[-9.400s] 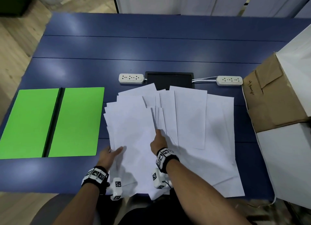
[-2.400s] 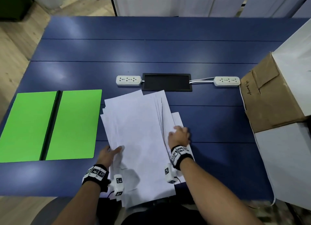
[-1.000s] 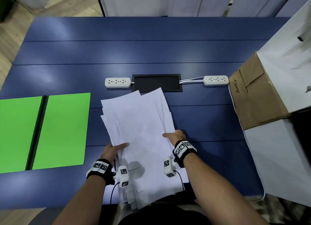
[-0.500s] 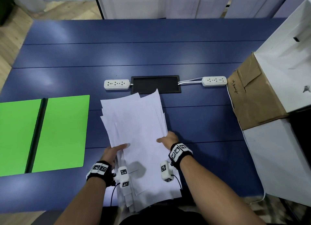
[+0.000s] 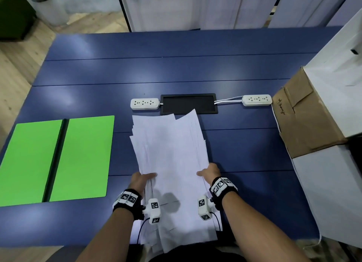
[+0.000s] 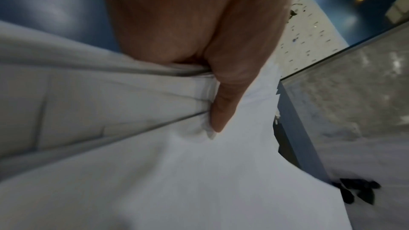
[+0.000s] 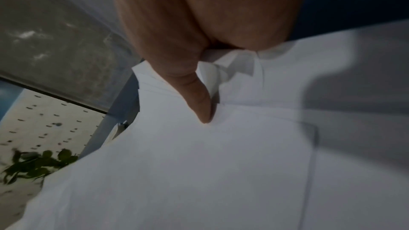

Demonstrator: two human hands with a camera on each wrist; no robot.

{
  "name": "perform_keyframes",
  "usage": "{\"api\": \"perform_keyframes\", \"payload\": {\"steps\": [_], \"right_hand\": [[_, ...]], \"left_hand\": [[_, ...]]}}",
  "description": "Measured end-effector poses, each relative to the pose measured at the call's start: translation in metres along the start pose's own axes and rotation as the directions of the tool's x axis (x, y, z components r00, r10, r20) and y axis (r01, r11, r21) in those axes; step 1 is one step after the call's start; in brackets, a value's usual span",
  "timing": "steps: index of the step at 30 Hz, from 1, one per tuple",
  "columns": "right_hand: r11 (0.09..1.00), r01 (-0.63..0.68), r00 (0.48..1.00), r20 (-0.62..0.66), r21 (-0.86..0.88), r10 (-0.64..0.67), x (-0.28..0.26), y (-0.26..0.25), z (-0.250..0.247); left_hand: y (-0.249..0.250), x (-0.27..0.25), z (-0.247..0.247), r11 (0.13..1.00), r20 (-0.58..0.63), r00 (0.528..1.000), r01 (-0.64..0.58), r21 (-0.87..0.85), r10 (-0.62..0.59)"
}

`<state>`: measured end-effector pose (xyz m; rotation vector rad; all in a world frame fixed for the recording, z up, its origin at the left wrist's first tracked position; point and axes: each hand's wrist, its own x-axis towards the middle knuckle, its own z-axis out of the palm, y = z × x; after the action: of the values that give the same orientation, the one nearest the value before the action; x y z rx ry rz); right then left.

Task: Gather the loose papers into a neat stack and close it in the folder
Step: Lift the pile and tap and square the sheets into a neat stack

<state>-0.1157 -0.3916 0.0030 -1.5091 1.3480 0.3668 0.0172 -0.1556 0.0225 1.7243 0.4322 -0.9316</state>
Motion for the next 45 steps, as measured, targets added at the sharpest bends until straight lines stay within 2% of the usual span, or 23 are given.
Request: {"api": "perform_keyframes", "payload": {"steps": [3,6,10,13,16,23,28,33,37,40,45], "right_hand": [[0.989,0.122,0.992,-0.051,0.087,-0.117,-0.004,-0.009,-0.008],[0.940,0.294,0.953,-0.136,0.173,-0.272,-0.020,-0.033,-0.028],[0.764,0.525,0.851,-0.269,0.376,-0.452,-0.055,-0.068,-0.060],[0.613,0.571,0.817,-0.310,0.546,-0.486,-0.072,-0.079,-0.077],[0.527,0.592,0.794,-0.330,0.610,-0.510,-0.072,-0.078,-0.085],[0.552,0.547,0.818,-0.264,0.629,-0.511,-0.055,-0.063,-0.089],[0.573,0.525,0.818,-0.188,0.629,-0.544,-0.050,-0.057,-0.092],[0.619,0.524,0.810,-0.118,0.585,-0.575,-0.042,-0.050,-0.092],[0.651,0.515,0.812,-0.073,0.557,-0.579,-0.043,-0.052,-0.095],[0.647,0.546,0.795,-0.086,0.532,-0.600,-0.043,-0.055,-0.104],[0.632,0.628,0.734,-0.076,0.454,-0.674,-0.046,-0.061,-0.115]], "left_hand": [[0.016,-0.008,0.006,0.994,0.013,0.994,-0.105,0.000,0.105],[0.049,-0.027,0.016,0.965,-0.019,0.966,-0.257,-0.054,0.256],[0.096,-0.055,0.024,0.861,-0.072,0.875,-0.484,-0.158,0.479],[0.118,-0.069,0.027,0.772,-0.070,0.802,-0.591,-0.233,0.593],[0.124,-0.071,0.030,0.732,-0.047,0.770,-0.621,-0.280,0.636],[0.109,-0.057,0.027,0.783,0.069,0.798,-0.565,-0.259,0.599],[0.106,-0.055,0.026,0.793,0.136,0.790,-0.557,-0.247,0.598],[0.100,-0.055,0.022,0.806,0.142,0.797,-0.558,-0.199,0.587],[0.097,-0.057,0.021,0.832,0.205,0.808,-0.523,-0.185,0.553],[0.094,-0.053,0.013,0.837,0.231,0.804,-0.521,-0.168,0.548],[0.098,-0.064,0.014,0.824,0.289,0.773,-0.546,-0.153,0.565]]}}
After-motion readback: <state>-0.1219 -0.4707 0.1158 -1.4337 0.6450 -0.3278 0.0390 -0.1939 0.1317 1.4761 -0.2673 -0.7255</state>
